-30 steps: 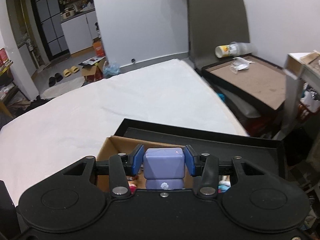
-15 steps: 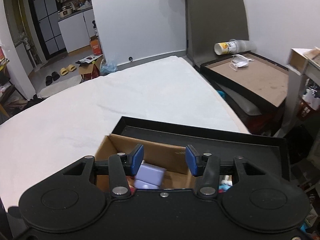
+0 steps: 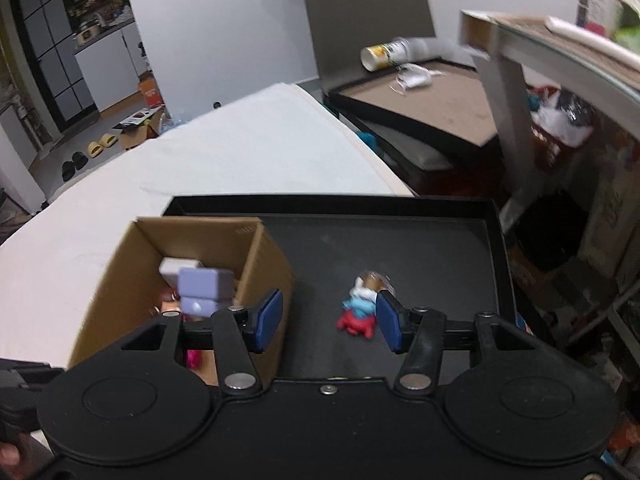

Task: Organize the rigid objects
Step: 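Move the right gripper to the blue-and-red mug figure and close on it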

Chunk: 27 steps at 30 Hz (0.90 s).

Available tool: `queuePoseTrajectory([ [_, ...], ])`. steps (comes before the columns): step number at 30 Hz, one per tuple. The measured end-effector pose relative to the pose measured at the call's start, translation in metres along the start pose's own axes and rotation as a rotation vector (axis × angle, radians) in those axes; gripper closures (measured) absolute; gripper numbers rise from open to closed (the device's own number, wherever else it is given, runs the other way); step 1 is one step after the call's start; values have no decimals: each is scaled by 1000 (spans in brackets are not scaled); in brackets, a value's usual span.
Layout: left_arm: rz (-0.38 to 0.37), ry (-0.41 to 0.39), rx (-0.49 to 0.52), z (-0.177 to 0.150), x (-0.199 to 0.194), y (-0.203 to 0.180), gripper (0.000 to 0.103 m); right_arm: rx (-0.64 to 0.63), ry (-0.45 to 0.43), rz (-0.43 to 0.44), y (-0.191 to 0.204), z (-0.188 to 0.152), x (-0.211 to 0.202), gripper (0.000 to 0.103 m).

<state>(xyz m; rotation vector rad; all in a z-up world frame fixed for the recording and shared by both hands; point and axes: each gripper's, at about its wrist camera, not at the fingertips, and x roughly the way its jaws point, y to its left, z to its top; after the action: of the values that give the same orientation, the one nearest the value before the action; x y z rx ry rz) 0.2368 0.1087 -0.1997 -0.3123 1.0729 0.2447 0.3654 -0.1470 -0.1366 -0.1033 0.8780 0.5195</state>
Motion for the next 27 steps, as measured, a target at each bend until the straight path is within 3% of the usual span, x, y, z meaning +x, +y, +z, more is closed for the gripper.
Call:
queuePoseTrajectory([
  [10, 26, 18, 3, 3, 3, -5, 90, 38, 11, 12, -26, -19, 4, 46],
  [27, 64, 55, 40, 7, 15, -14, 90, 166, 6, 13, -47, -33, 68, 48],
])
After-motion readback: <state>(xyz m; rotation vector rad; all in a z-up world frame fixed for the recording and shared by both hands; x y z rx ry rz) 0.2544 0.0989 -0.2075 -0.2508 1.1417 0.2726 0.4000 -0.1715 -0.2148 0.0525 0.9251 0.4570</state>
